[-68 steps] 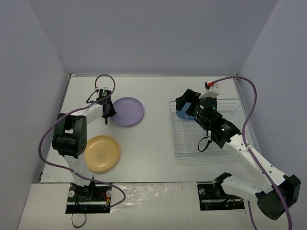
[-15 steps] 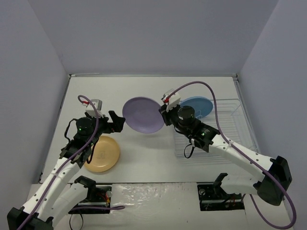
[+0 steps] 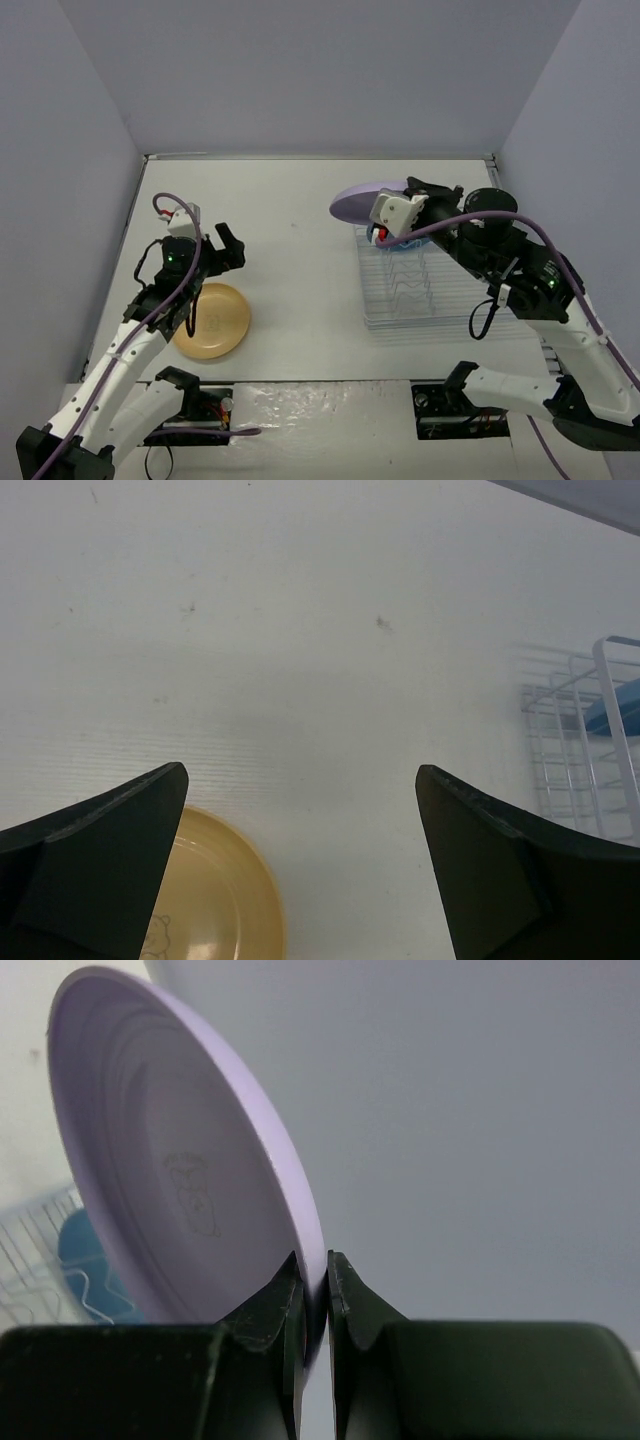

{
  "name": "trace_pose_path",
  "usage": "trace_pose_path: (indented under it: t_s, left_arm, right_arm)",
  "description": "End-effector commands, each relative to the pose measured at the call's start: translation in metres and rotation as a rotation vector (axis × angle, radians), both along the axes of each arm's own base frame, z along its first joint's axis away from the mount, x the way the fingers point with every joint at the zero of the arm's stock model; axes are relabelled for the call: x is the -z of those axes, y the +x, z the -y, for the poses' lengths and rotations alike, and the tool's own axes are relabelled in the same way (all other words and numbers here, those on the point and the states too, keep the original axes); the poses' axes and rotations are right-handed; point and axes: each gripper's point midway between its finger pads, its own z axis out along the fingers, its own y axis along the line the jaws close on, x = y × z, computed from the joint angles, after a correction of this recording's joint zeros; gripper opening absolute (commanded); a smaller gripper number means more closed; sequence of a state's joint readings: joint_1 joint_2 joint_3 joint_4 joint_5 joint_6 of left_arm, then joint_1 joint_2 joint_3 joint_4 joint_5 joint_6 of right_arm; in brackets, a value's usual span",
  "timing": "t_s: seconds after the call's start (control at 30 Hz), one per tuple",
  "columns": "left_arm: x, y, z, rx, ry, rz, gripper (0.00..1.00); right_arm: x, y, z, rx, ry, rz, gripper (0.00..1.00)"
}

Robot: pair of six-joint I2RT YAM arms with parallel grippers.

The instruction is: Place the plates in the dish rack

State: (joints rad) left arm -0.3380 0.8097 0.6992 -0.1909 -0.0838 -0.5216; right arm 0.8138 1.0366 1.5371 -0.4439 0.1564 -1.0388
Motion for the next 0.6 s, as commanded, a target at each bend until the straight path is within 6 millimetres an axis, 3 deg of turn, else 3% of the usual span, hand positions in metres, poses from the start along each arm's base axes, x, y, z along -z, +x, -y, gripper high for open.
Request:
trace_pose_path:
  t_s: [0.0,0.17,0.23,0.37,0.47,0.57]
  left_arm:
    - [-0.028,0.002,-0.02,-0.135,-0.028,0.012,0.97]
    - [-0.008,-0.017,-0.045,-0.282,-0.001,-0.115,0.97]
    - [0.005,-0.034,-0.055,-0.334,0.01,-0.181,0.97]
    - [0.025,-0.058,-0.078,-0.451,0.04,-0.239,0.97]
    - [0.037,-0.063,-0.082,-0.493,0.027,-0.257,0.97]
    - [0.05,-0.069,-0.088,-0.54,0.039,-0.303,0.97]
  right_arm:
    - [0.023,-0.004,0.007,-0.1,-0.391,-0.049,0.0]
    - [0.052,0.008,0.014,-0.065,-0.561,-0.117,0.0]
    - [0.054,0.017,0.024,-0.004,-0.576,-0.081,0.0]
    - [0.085,0.027,0.037,-0.044,-0.611,-0.14,0.0]
    - [0.113,0.049,0.057,0.009,-0.636,-0.178,0.0]
    - [0.121,0.077,0.07,0.085,-0.599,-0.177,0.0]
